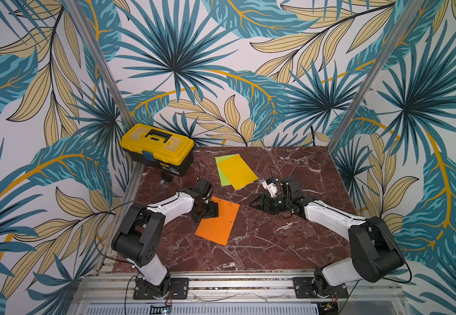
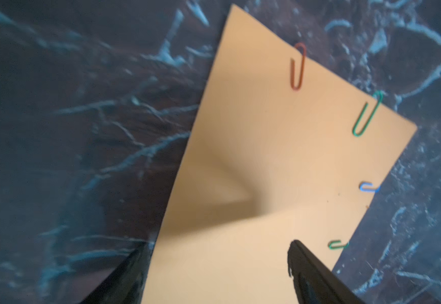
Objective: Unclip the paperclips from the documents
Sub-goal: Move the document to the center of the board.
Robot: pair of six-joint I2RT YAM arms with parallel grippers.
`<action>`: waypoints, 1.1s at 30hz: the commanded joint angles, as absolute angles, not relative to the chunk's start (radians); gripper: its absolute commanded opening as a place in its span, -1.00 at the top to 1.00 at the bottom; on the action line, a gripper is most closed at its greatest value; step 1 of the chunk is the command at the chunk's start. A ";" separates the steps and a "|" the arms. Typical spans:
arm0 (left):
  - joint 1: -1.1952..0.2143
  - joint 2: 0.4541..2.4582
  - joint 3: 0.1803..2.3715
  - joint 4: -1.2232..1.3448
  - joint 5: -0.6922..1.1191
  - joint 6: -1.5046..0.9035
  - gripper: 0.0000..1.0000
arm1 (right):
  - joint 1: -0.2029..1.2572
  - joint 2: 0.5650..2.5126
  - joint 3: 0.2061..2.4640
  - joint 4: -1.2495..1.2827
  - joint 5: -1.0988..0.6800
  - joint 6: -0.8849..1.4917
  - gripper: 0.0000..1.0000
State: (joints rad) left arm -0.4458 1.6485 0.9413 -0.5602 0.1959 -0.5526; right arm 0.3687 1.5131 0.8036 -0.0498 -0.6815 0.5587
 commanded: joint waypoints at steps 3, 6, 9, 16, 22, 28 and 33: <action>-0.511 1.662 0.886 -0.595 0.294 -0.644 -0.67 | 0.405 1.582 0.810 -0.080 -0.632 0.576 -0.25; -0.538 1.660 0.890 -0.596 0.306 -0.663 -0.67 | 0.420 1.615 0.826 -0.121 -0.591 0.572 -0.25; -0.551 1.647 0.894 -0.595 0.310 -0.669 -0.67 | 0.423 1.641 0.840 -0.140 -0.553 0.575 -0.25; -0.496 1.590 0.919 -0.595 0.214 -0.632 -0.67 | 0.456 1.723 0.941 -0.203 -0.510 0.535 -0.25; -0.423 1.642 0.975 -0.555 0.221 -0.559 -0.63 | 0.475 1.798 1.007 -0.242 -0.486 0.523 -0.24; -0.422 1.743 1.031 -0.495 0.262 -0.537 -0.60 | 0.498 1.852 1.042 -0.247 -0.477 0.526 -0.24; -0.423 1.806 1.049 -0.465 0.302 -0.558 -0.54 | 0.519 1.879 1.051 -0.248 -0.474 0.535 -0.24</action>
State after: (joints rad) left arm -0.4217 1.7580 1.0519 -0.4885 0.2714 -0.5610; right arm 0.5041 1.8454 1.0485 -0.2115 -0.4969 0.5388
